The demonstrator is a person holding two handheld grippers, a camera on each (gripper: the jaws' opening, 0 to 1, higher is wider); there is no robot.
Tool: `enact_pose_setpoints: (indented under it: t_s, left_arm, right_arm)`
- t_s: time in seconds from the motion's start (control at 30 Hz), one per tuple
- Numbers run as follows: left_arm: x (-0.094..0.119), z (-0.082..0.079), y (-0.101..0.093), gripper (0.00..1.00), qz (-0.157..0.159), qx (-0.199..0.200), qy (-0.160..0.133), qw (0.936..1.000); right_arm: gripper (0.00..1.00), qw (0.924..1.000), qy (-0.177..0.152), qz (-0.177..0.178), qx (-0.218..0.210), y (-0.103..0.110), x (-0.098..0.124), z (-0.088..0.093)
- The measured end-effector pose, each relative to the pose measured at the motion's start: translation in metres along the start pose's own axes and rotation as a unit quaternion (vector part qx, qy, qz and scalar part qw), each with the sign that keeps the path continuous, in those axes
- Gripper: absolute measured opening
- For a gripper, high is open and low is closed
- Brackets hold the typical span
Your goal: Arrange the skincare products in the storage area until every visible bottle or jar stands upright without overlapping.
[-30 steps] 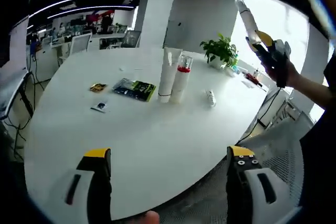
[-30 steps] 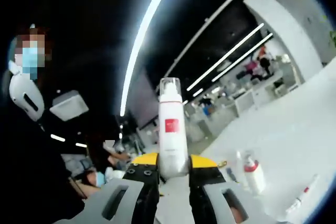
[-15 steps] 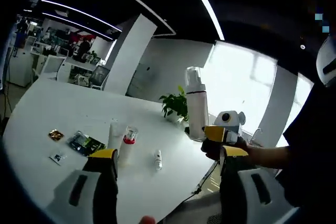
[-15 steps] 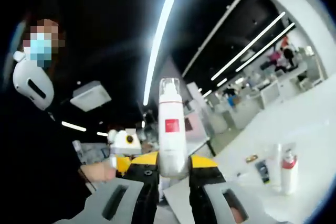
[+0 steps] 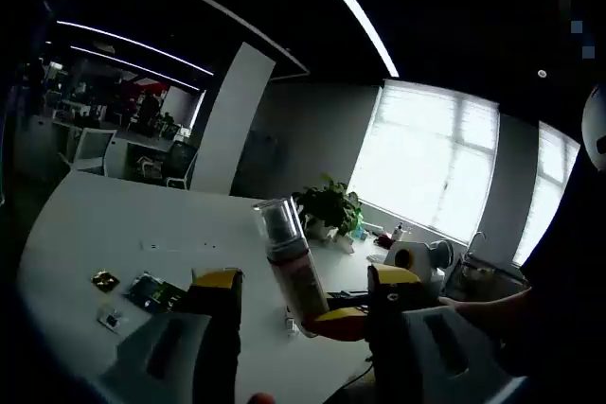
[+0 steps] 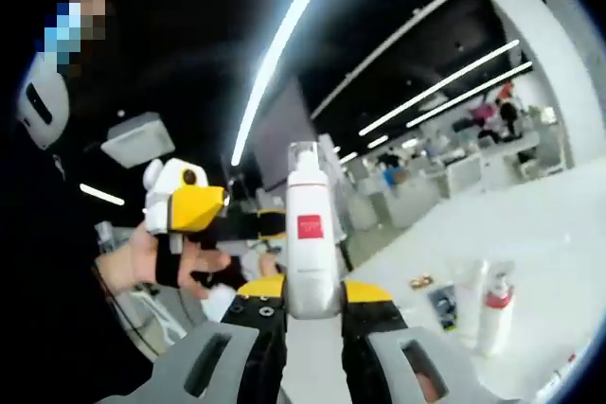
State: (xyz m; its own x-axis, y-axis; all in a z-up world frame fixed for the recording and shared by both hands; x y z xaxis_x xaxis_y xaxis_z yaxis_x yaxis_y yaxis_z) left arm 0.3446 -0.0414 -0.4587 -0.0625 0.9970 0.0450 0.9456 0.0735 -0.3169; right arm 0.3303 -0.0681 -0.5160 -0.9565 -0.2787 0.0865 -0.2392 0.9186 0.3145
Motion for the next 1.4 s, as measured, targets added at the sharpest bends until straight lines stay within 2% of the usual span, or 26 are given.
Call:
enact_pose_setpoints:
  t_s: [0.07, 0.1, 0.2, 0.3, 0.43, 0.5, 0.63, 0.77, 0.8, 0.87, 0.93, 1.03, 1.2, 1.23, 1.27, 1.3, 1.33, 1.4]
  left_arm:
    - [-0.005, 0.007, 0.007, 0.48, -0.025, -0.017, 0.021, 0.9993]
    - [-0.008, 0.013, 0.010, 0.48, -0.041, -0.011, 0.034, 0.9985]
    - [-0.012, 0.012, 0.017, 0.49, -0.066, 0.030, 0.005, 0.9974]
    - [-0.012, 0.011, 0.020, 0.43, -0.069, 0.041, -0.002, 0.9967]
    - [-0.011, 0.006, 0.022, 0.25, -0.071, 0.022, -0.009, 0.9972]
    - [-0.010, 0.005, 0.025, 0.23, -0.074, 0.020, -0.009, 0.9970]
    - [-0.010, 0.009, 0.027, 0.23, -0.079, 0.027, 0.000, 0.9965]
    - [-0.009, 0.007, 0.026, 0.22, -0.065, 0.039, -0.003, 0.9971]
    - [-0.010, 0.006, 0.022, 0.21, -0.053, 0.035, -0.002, 0.9980]
    - [-0.011, 0.003, 0.018, 0.21, -0.038, 0.025, 0.002, 0.9990]
    - [-0.012, 0.002, 0.013, 0.20, -0.017, 0.018, 0.007, 0.9997]
    - [-0.012, 0.001, 0.009, 0.19, -0.003, 0.011, 0.013, 0.9998]
    - [-0.009, -0.008, 0.001, 0.18, 0.034, -0.001, 0.010, 0.9994]
    - [-0.009, -0.009, -0.006, 0.18, 0.060, -0.011, 0.015, 0.9980]
    - [-0.008, -0.011, -0.006, 0.18, 0.062, -0.016, 0.013, 0.9978]
    - [-0.007, -0.013, -0.009, 0.18, 0.076, -0.026, 0.015, 0.9967]
    - [-0.006, -0.014, -0.016, 0.18, 0.103, -0.031, 0.026, 0.9939]
    - [-0.004, -0.018, -0.017, 0.18, 0.108, -0.042, 0.026, 0.9930]
  right_arm:
    - [0.12, 0.9999, -0.011, 0.007, 0.009, 0.007, -0.005, 0.000]
    - [0.12, 0.9997, -0.016, 0.010, 0.017, 0.011, -0.006, -0.001]
    - [0.12, 0.9981, -0.034, 0.016, 0.048, 0.024, -0.010, -0.007]
    - [0.12, 0.9965, -0.040, 0.029, 0.067, 0.030, -0.015, -0.009]
    - [0.12, 0.9953, -0.037, 0.046, 0.076, 0.026, -0.017, -0.005]
    - [0.12, 0.9954, -0.042, 0.049, 0.071, 0.025, -0.016, -0.005]
    - [0.12, 0.9934, -0.031, 0.064, 0.090, 0.025, -0.017, -0.001]
    - [0.13, 0.9935, -0.032, 0.066, 0.087, 0.025, -0.016, -0.002]
    - [0.13, 0.9940, -0.029, 0.062, 0.085, 0.026, -0.016, -0.003]
    - [0.13, 0.9976, -0.019, 0.029, 0.060, 0.033, -0.014, -0.003]
    - [0.13, 0.9974, -0.021, 0.021, 0.066, 0.032, -0.013, -0.004]
    - [0.14, 0.9982, -0.009, 0.001, 0.059, 0.032, -0.008, -0.003]
    - [0.27, 0.9990, 0.000, -0.003, 0.045, 0.021, 0.004, -0.003]
    - [0.29, 0.9992, 0.009, -0.011, 0.038, 0.018, 0.008, -0.002]
    - [0.30, 0.9992, 0.014, -0.016, 0.034, 0.016, 0.010, -0.003]
    - [0.29, 0.9987, 0.021, -0.039, 0.026, 0.016, 0.015, -0.005]
    - [0.27, 0.9981, 0.026, -0.055, 0.015, 0.015, 0.018, -0.008]
    - [0.26, 0.9965, 0.021, -0.080, -0.014, 0.011, 0.025, -0.022]
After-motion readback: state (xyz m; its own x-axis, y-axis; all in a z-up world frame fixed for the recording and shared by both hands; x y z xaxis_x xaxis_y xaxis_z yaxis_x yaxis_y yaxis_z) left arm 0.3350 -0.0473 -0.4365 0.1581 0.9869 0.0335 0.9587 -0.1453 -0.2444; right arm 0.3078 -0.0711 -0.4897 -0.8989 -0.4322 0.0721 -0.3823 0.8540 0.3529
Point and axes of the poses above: the point that each gripper's makers call its tool centre point, and the gripper's own axes: x roughly backward along the fingers, y roughly to its left, z roughly out of its underside, the point moved 1 cm from there along x, roughly backward along the fingers, and after that the axes turned 14 degrees about z, right-handed, at the moved point
